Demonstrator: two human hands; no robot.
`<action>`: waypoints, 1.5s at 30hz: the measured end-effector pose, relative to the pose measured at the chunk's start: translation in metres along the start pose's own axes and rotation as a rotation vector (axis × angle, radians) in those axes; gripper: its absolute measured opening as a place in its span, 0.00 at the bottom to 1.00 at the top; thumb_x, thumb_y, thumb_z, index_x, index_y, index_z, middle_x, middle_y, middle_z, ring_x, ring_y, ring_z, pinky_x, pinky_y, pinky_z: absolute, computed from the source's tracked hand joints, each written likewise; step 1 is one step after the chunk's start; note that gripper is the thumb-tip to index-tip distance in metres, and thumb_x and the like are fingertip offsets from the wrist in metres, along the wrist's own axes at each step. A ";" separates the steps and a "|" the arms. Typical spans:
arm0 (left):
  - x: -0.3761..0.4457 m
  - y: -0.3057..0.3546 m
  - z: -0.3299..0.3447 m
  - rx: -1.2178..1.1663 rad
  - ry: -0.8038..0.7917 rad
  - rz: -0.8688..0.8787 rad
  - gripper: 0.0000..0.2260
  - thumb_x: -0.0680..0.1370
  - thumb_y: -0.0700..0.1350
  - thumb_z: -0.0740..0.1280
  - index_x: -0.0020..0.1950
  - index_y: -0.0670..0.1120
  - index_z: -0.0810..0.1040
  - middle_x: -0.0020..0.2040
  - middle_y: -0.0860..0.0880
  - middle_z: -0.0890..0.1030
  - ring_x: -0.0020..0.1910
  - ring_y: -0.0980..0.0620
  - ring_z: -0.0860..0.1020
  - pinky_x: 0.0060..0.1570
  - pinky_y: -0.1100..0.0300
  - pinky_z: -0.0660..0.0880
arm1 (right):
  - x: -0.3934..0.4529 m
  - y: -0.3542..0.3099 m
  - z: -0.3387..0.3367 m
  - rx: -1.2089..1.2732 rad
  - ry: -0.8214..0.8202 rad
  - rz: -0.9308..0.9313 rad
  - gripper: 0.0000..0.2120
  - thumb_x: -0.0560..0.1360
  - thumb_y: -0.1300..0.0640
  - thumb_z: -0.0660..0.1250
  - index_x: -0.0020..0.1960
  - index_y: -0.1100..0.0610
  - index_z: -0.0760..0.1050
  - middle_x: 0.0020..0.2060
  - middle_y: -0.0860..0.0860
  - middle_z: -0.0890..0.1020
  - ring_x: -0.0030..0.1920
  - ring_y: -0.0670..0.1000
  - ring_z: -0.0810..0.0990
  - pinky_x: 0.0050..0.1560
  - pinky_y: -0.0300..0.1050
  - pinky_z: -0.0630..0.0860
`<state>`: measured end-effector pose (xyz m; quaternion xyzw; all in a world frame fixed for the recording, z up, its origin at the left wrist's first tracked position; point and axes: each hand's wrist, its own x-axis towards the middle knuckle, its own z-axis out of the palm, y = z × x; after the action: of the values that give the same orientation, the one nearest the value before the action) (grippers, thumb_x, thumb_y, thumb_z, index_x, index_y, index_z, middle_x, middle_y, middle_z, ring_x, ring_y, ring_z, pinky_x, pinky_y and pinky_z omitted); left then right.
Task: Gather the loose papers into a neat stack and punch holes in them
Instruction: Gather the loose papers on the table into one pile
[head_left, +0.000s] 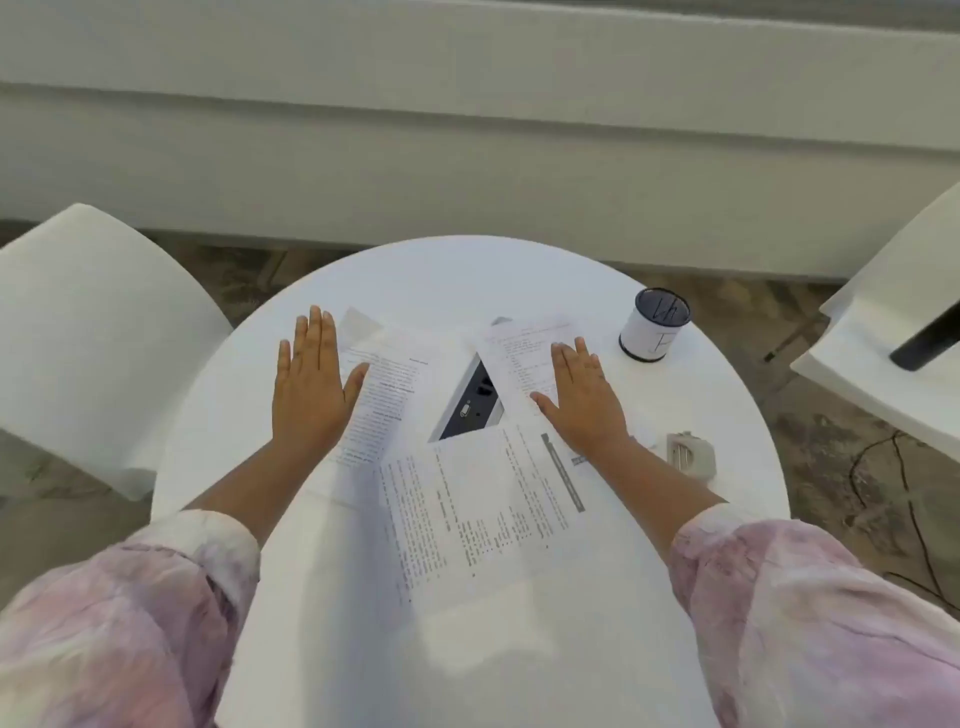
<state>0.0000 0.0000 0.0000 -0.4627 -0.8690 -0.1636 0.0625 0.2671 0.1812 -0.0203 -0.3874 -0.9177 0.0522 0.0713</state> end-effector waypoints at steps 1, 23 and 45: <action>-0.007 0.001 0.004 0.003 -0.020 -0.016 0.34 0.76 0.63 0.45 0.76 0.45 0.44 0.77 0.46 0.45 0.75 0.47 0.43 0.72 0.52 0.39 | -0.003 -0.001 0.005 -0.006 -0.007 0.017 0.33 0.79 0.45 0.53 0.75 0.63 0.45 0.76 0.57 0.51 0.76 0.55 0.44 0.74 0.47 0.40; -0.090 -0.011 0.092 -0.058 -0.377 -0.240 0.35 0.77 0.60 0.55 0.75 0.41 0.49 0.76 0.43 0.54 0.75 0.44 0.51 0.72 0.46 0.50 | -0.060 0.013 0.088 0.097 -0.286 0.162 0.42 0.72 0.31 0.39 0.75 0.60 0.42 0.77 0.53 0.47 0.76 0.51 0.43 0.74 0.44 0.40; -0.095 0.001 0.091 -0.161 -0.149 -0.349 0.11 0.72 0.45 0.70 0.50 0.40 0.75 0.53 0.42 0.78 0.55 0.38 0.75 0.50 0.45 0.69 | -0.063 0.013 0.094 0.157 -0.228 0.189 0.40 0.71 0.34 0.37 0.75 0.58 0.44 0.76 0.52 0.49 0.76 0.50 0.42 0.74 0.43 0.40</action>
<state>0.0585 -0.0426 -0.1094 -0.3192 -0.9225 -0.2062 -0.0682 0.3042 0.1410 -0.1206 -0.4568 -0.8724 0.1737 -0.0083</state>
